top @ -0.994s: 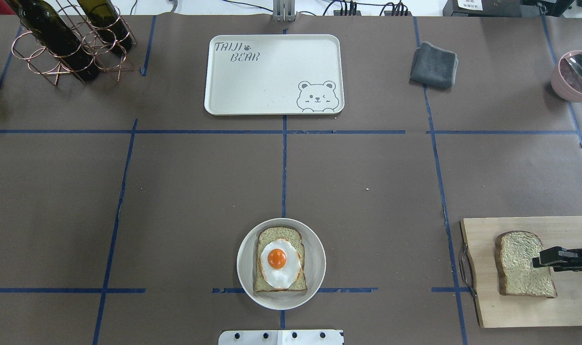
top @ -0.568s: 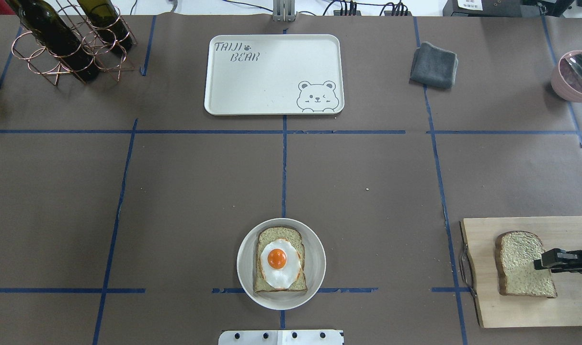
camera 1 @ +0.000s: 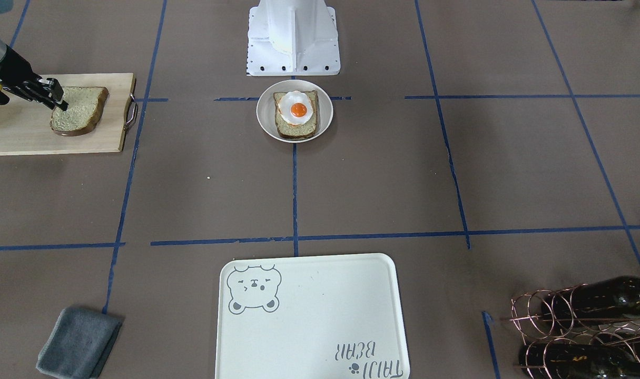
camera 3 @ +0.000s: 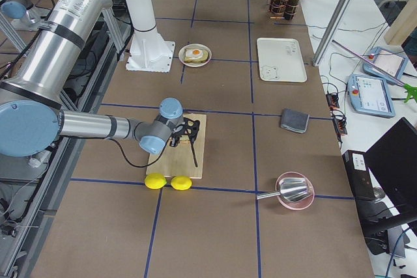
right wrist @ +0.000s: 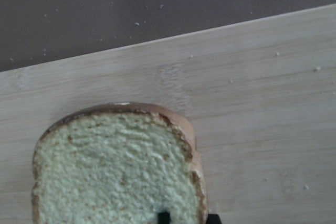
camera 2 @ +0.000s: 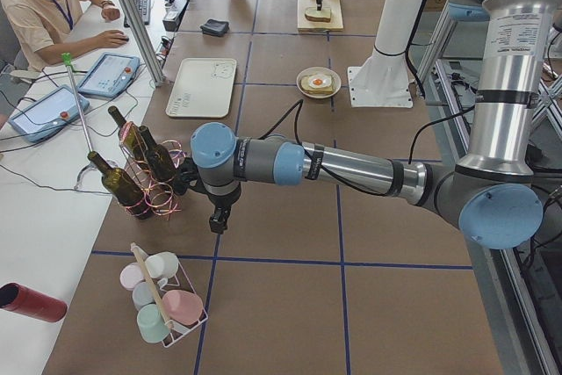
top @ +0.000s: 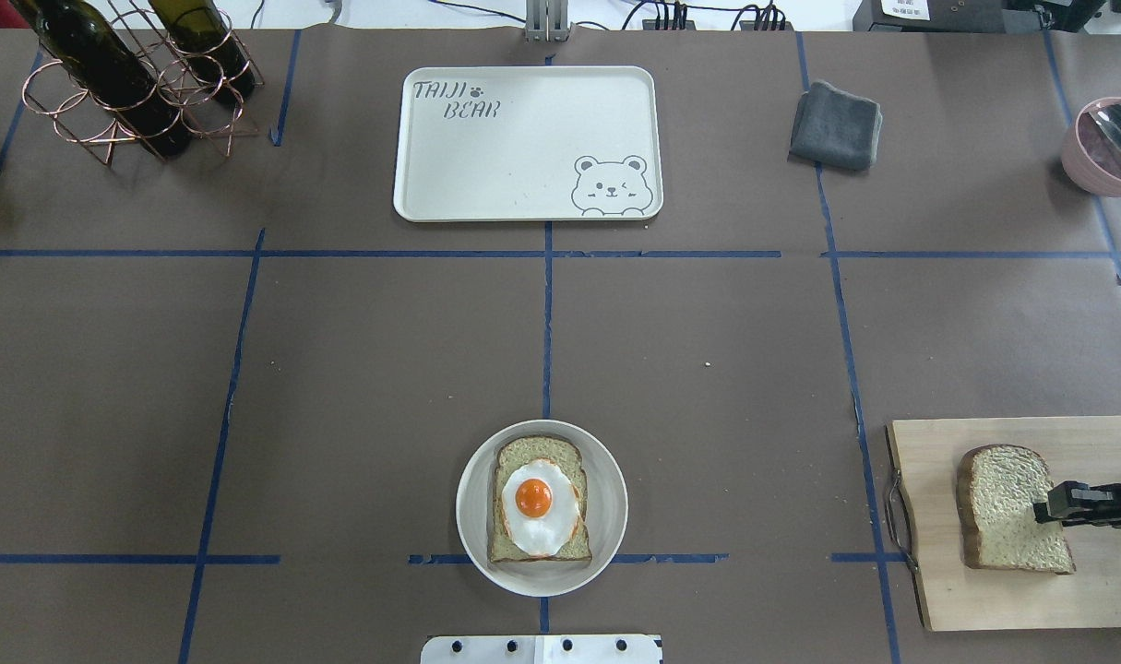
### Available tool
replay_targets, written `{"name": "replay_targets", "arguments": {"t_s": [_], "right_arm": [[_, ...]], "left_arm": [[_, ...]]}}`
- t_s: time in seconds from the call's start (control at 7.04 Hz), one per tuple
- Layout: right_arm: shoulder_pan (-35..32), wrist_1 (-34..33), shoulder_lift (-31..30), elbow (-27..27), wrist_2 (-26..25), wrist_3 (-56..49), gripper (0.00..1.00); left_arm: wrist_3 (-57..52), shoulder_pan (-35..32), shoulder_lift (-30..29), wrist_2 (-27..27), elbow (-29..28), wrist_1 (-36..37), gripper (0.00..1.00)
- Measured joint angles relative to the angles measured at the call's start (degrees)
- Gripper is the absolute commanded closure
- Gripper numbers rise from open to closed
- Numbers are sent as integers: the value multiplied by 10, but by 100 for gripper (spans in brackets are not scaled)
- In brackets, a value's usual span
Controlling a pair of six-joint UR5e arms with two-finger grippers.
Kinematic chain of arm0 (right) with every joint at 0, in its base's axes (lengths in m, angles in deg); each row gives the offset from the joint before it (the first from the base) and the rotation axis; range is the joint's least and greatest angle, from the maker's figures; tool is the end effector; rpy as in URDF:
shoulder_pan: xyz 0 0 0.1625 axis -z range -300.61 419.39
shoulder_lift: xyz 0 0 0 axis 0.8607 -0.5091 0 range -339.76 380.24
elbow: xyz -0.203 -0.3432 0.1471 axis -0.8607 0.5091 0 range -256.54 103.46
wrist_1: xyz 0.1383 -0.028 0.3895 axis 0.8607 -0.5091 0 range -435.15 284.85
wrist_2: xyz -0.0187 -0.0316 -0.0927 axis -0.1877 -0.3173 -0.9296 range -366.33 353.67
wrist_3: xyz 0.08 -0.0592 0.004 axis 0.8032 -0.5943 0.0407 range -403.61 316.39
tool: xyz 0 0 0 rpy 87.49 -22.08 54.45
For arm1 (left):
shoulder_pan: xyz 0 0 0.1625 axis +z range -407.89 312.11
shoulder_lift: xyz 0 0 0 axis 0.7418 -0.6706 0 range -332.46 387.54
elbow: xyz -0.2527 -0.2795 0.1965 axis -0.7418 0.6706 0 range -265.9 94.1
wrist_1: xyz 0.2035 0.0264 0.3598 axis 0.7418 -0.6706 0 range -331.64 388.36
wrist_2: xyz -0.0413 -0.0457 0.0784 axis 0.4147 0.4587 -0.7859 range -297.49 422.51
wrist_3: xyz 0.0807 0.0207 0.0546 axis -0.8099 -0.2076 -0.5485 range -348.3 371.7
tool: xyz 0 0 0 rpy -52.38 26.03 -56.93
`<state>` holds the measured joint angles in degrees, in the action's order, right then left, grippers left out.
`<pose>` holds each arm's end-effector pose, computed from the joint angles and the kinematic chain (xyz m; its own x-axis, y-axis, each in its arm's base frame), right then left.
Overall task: Make sandwich and place on tray
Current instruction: 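Grasp the bread slice on the board with the right gripper, then carry the bread slice over the egg toast on the white plate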
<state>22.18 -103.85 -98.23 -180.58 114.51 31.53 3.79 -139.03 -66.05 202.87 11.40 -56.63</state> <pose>-0.1954 -0.2516 0.6195 0.5830 0.1663 0.7952 -0.0743 0.9856 -0.1516 -0.0669 -0.5161 0.5654 0.6361 0.2024 -0.7446 -0.0684 0.9760 0.2069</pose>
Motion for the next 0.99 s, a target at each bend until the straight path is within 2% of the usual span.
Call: {"name": "replay_targets", "arguments": {"t_s": [0.57,0.99], "right_arm": [[-2,7,0,-3,1,0,100],[-4,52,-5,-4,2,2,100]], "left_arm": [[0,0,0,0,4,0,0],[0,0,0,0,6,0,0]]}}
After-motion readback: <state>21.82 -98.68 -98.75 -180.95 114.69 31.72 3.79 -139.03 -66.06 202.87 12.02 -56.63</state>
